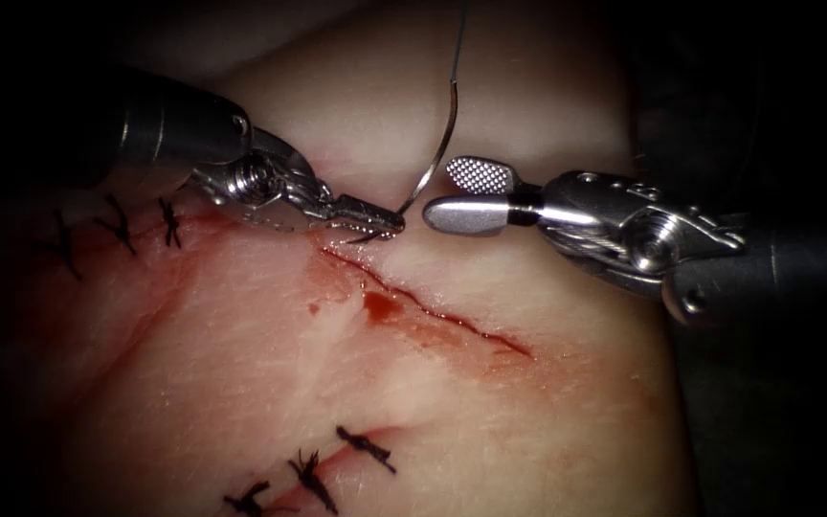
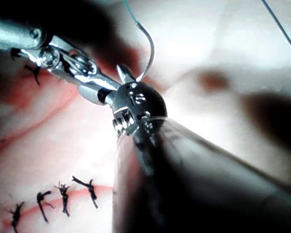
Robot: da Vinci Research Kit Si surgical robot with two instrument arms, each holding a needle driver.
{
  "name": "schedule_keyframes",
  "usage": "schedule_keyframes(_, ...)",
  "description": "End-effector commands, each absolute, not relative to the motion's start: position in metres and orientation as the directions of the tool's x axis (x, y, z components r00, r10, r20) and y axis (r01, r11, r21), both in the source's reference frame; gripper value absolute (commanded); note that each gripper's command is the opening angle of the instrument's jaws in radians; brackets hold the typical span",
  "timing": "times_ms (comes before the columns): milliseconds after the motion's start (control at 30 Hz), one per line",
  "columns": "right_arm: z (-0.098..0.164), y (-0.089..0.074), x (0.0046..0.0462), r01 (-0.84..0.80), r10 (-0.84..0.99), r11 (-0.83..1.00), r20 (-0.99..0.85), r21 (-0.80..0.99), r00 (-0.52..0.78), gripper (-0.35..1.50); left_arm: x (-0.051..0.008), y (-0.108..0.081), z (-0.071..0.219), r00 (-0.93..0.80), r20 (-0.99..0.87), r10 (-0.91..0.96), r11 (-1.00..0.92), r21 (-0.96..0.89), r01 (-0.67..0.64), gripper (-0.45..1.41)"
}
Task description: Wound Closure
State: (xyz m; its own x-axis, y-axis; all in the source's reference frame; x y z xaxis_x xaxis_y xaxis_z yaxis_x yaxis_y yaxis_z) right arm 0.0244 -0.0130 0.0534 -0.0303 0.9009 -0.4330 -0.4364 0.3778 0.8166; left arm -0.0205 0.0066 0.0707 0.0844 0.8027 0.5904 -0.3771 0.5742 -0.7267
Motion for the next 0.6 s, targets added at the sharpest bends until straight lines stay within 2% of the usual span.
schedule_keyframes(33, 0.0543, -0.0121, 0.0241, -0.473, 0.904, 0.365, -0.427, 0.802, -0.028, 1.02, -0.0210, 0.0066, 0.0712, 0.090, 0.588, 0.804, 0.574, -0.727, -0.376, -0.45)
schedule_keyframes(167, 0.0548, -0.0112, 0.0234, -0.530, 0.913, 0.335, -0.408, 0.779, -0.023, 0.98, -0.0211, 0.0068, 0.0709, 0.104, 0.584, 0.805, 0.571, -0.716, -0.400, -0.45)
schedule_keyframes(433, 0.0556, -0.0101, 0.0251, -0.579, 0.902, 0.331, -0.430, 0.746, -0.038, 0.97, -0.0216, 0.0066, 0.0705, 0.116, 0.583, 0.804, 0.573, -0.710, -0.408, -0.45)
schedule_keyframes(600, 0.0562, -0.0093, 0.0260, -0.655, 0.907, 0.318, -0.421, 0.686, -0.001, 0.85, -0.0218, 0.0067, 0.0702, 0.136, 0.575, 0.807, 0.571, -0.698, -0.432, -0.45)
